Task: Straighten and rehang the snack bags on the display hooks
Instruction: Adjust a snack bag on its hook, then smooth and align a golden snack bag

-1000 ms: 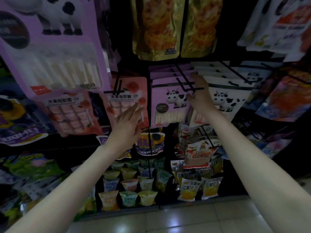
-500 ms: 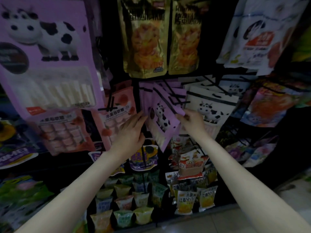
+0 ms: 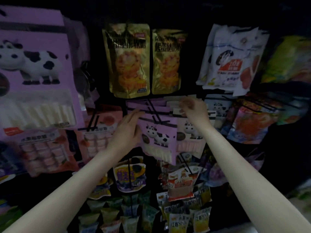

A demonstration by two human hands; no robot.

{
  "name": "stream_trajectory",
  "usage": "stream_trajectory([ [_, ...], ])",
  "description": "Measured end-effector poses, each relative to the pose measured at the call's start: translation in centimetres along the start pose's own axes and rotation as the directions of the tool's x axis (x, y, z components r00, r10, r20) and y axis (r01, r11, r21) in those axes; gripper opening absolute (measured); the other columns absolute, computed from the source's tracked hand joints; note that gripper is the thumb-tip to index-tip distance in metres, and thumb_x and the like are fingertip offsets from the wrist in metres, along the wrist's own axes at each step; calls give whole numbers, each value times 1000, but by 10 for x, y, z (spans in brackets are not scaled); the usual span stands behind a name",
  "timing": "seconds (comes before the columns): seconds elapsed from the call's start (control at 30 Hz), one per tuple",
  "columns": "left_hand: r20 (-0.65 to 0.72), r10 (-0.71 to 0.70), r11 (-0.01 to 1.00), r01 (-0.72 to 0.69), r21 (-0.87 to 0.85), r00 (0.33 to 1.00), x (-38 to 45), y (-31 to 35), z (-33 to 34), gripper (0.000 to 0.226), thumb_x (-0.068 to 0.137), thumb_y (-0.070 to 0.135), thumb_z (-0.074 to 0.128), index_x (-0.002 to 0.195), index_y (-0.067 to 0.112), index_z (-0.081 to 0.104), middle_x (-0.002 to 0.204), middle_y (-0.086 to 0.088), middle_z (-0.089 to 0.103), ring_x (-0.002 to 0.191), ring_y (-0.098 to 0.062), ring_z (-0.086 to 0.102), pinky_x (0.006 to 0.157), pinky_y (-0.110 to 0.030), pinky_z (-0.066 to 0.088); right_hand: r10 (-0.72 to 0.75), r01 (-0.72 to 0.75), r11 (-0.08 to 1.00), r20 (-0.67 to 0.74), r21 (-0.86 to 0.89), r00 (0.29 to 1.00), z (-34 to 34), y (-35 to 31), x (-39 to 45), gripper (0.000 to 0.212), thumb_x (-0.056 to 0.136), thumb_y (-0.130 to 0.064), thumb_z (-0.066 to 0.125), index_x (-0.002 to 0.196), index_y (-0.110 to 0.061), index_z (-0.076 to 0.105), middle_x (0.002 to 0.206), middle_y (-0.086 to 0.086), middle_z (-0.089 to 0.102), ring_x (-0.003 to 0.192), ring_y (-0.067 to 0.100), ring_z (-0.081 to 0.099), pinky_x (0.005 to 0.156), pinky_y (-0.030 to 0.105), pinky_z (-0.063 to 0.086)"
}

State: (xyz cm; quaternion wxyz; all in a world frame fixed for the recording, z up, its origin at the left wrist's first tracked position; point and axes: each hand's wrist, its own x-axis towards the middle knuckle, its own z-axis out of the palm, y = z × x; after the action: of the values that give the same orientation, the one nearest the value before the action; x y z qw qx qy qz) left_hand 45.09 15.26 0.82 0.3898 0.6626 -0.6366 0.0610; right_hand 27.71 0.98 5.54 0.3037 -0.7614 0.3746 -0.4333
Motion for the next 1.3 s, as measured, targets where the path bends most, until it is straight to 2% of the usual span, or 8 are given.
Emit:
stream_trajectory([
  [0.27,-26,-5,999,6,37,1000,47,9,10,44,92,2,36,133,10,48,142,-14,40,132,-26,35,110,-38,29,92,-128,955,144,267,985,-4,-35,102,87,81,-30,71,147,-8,19,143,8,40,129,25,42,103,40,42],
  [0.4,244,-45,989,9,147,969,49,12,22,54,89,-13,38,133,17,48,144,-3,39,137,-18,27,115,-37,21,125,-185,918,186,350,975,9,-30,127,80,81,-29,72,143,-9,27,141,10,44,128,25,43,104,37,40],
  [0.6,270,-125,984,84,160,955,51,25,15,61,88,-17,32,137,16,42,147,6,29,134,-5,18,103,-8,5,5,-83,909,189,409,982,-8,-38,99,48,88,-24,66,130,-9,48,101,-4,46,101,7,48,77,12,39],
  [0.7,245,-146,985,118,128,958,50,23,17,62,87,-19,33,138,16,39,147,4,29,139,-14,21,109,-18,10,-79,-2,911,180,412,980,-37,-43,81,28,87,-23,66,108,-24,47,87,-16,46,76,-5,45,58,2,38],
  [0.83,238,-136,990,140,-2,962,52,23,16,59,88,-19,33,138,12,37,141,-7,40,133,-22,36,109,-27,28,-83,-2,940,234,343,969,-69,-46,56,25,79,-27,74,101,-23,63,100,-4,67,93,11,64,84,32,55],
  [0.97,85,-253,908,266,-323,964,63,47,-3,41,97,-1,36,135,13,42,126,3,49,119,-11,45,95,-14,33,-148,72,949,234,306,961,-96,-47,29,12,81,-23,72,80,-29,62,81,-13,68,70,-3,65,68,21,55],
  [1.1,-101,-159,877,94,-470,982,68,73,-22,34,99,27,41,132,23,42,124,5,57,115,-7,53,95,-18,40,-228,149,922,190,357,955,-103,-56,4,11,78,-21,73,82,-26,64,77,-13,71,72,-1,66,61,15,53],
  [1.3,-435,-215,810,-89,-580,874,61,93,-50,37,99,24,40,136,24,37,125,8,56,113,-12,56,94,-32,49,-284,247,942,150,229,947,-74,-68,-15,47,76,-30,74,117,-24,52,104,-19,60,94,-8,58,86,17,51],
])
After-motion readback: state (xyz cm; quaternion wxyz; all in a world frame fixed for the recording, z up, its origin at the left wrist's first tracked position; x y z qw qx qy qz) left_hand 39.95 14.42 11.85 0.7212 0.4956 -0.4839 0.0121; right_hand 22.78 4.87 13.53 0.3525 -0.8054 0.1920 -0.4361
